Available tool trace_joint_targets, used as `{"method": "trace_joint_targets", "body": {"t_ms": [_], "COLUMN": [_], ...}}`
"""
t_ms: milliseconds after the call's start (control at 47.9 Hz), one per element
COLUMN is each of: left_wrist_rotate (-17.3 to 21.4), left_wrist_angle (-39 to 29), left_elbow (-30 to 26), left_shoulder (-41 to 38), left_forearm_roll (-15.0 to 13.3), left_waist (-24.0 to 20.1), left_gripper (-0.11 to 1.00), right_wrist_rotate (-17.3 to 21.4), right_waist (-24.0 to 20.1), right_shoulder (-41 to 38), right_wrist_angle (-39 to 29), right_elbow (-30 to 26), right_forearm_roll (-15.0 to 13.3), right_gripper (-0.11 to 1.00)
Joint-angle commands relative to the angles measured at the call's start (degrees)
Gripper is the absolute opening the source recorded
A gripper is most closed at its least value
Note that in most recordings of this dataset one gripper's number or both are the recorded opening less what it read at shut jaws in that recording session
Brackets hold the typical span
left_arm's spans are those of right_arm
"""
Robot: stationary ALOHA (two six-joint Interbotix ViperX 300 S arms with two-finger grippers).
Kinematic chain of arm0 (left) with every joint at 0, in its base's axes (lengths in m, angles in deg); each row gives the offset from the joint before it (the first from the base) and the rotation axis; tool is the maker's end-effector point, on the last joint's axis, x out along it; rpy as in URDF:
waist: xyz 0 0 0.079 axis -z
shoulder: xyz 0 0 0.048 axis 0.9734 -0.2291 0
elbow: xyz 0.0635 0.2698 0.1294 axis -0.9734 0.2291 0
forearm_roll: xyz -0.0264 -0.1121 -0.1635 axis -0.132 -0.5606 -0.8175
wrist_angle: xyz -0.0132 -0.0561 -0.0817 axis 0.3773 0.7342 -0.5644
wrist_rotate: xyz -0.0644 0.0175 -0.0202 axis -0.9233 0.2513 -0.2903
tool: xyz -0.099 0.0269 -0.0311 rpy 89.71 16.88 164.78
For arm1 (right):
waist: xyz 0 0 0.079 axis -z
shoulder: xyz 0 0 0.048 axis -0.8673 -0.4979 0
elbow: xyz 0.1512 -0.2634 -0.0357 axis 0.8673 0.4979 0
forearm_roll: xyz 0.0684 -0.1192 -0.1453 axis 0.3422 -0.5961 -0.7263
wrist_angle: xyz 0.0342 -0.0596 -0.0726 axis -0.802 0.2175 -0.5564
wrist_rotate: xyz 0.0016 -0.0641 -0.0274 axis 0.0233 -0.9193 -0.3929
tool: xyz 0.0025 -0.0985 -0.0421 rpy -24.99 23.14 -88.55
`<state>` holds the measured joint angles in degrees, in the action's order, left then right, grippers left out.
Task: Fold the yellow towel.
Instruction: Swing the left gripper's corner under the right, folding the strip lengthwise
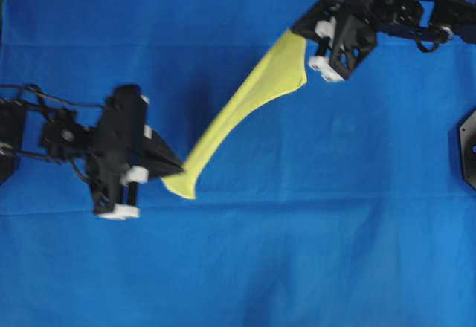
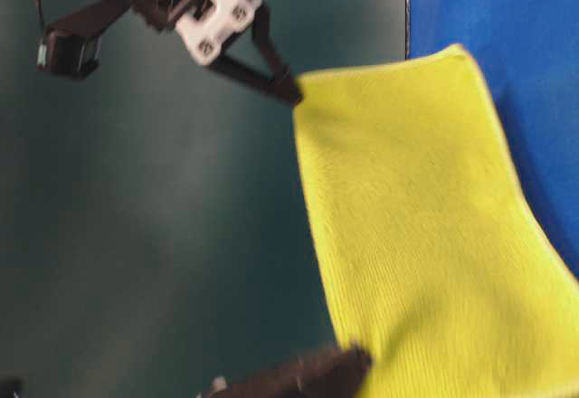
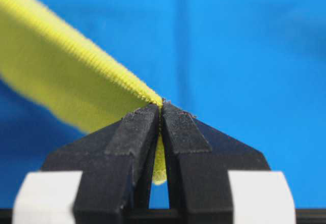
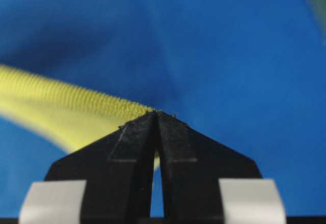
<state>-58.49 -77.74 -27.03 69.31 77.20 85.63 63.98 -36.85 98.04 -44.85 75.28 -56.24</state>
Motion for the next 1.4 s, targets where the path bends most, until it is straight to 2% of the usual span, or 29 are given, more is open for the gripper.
{"method": "trace_joint_targets", "body": {"t_ms": [0, 250, 459, 626, 772, 981, 1085, 1231, 1378], "left_wrist_rotate": [1.23, 4.13, 4.57, 4.92, 5.63, 10.02, 11.07, 10.55, 7.73], "left_wrist_angle": [2.37, 2.11, 1.32, 2.81, 3.96, 3.96, 4.04, 4.13, 5.71], "left_elbow": [-4.92, -14.94, -17.14, -19.16, -23.2, -31.82, -34.63, -33.66, -28.21], "left_shoulder": [-3.16, -11.87, -14.5, -16.44, -20.48, -27.77, -30.23, -30.94, -28.56], "left_forearm_roll": [-0.09, -0.09, -0.09, -0.09, -0.09, -0.09, 0.0, -0.18, -0.26], "left_waist": [1.85, 3.78, 3.96, 3.43, 2.72, 2.37, 2.37, 2.29, 2.55], "left_gripper": [0.02, 0.02, 0.02, 0.02, 0.02, 0.02, 0.02, 0.02, 0.02], "right_wrist_rotate": [-0.35, -0.53, -0.53, 0.0, 0.26, 0.35, 0.35, 0.35, 0.44], "right_waist": [1.14, 1.41, 1.85, 3.08, 4.75, 5.98, 5.98, 5.54, 4.31], "right_shoulder": [-1.23, -7.56, -8.61, -7.21, -3.43, 2.37, 3.34, 1.58, -4.31], "right_wrist_angle": [2.37, 3.16, 3.08, 2.99, 2.99, 2.02, 0.18, 0.26, 4.57], "right_elbow": [-3.69, -11.69, -12.66, -10.55, -5.89, 0.79, 1.85, 1.58, -0.62], "right_forearm_roll": [-1.58, -5.1, -5.27, -5.27, -5.27, -5.19, -5.19, -5.01, -5.01], "right_gripper": [0.01, 0.01, 0.01, 0.01, 0.01, 0.01, 0.01, 0.01, 0.01]}}
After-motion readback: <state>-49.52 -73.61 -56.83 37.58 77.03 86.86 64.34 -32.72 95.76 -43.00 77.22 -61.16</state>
